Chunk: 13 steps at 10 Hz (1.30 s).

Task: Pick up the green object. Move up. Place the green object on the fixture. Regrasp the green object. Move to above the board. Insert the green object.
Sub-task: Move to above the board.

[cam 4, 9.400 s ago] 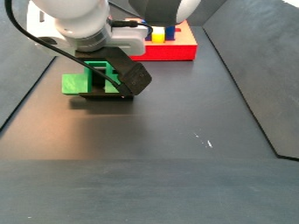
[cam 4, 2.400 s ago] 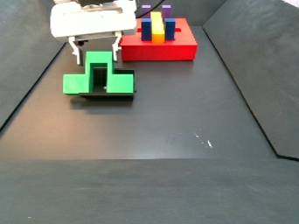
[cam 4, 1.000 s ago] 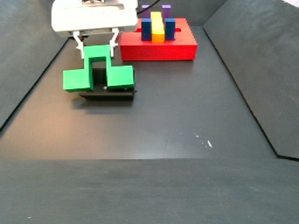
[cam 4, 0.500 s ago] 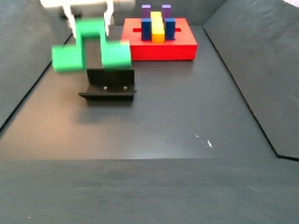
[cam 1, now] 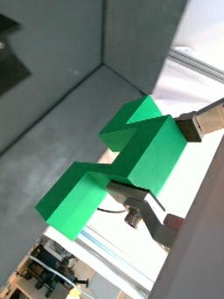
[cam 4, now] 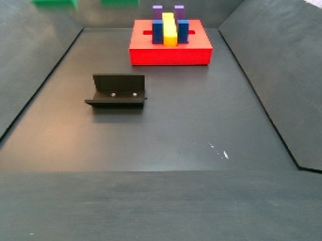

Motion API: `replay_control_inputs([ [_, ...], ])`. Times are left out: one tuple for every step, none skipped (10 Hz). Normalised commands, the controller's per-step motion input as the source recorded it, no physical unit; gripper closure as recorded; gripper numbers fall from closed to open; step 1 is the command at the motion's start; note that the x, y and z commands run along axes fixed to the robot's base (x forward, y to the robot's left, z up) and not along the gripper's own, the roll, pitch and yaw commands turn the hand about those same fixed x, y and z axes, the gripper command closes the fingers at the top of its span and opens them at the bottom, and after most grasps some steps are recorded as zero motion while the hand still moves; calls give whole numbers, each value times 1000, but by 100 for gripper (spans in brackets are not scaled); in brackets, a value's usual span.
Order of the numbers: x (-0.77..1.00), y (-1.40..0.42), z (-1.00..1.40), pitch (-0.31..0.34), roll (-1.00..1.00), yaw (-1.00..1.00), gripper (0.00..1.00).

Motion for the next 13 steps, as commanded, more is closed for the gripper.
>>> replay_control_inputs([
  [24, -12, 272, 101, -8, 13, 100],
  [-1228, -1400, 273, 3, -1000, -31, 100],
  [-1254, -1400, 310, -21, -1000, -26, 100],
  [-1334, -1400, 315, -44, -1000, -18, 100],
  [-1400, -1366, 274, -62, -1000, -13, 100],
  [-1400, -1366, 293, -64, -1000, -12, 100],
  [-877, -819, 169, -78, -1000, -8, 100],
  [-618, -556, 96, -71, -1000, -10, 100],
  [-237, -181, 47, -52, -1000, -28, 100],
  [-144, -92, 26, -57, -1000, -30, 100],
  [-89, -24, 7, -62, -1000, -32, 100],
  [-81, -3, 14, -71, -903, -32, 100],
  [-77, 12, 1, -71, -673, -23, 100],
])
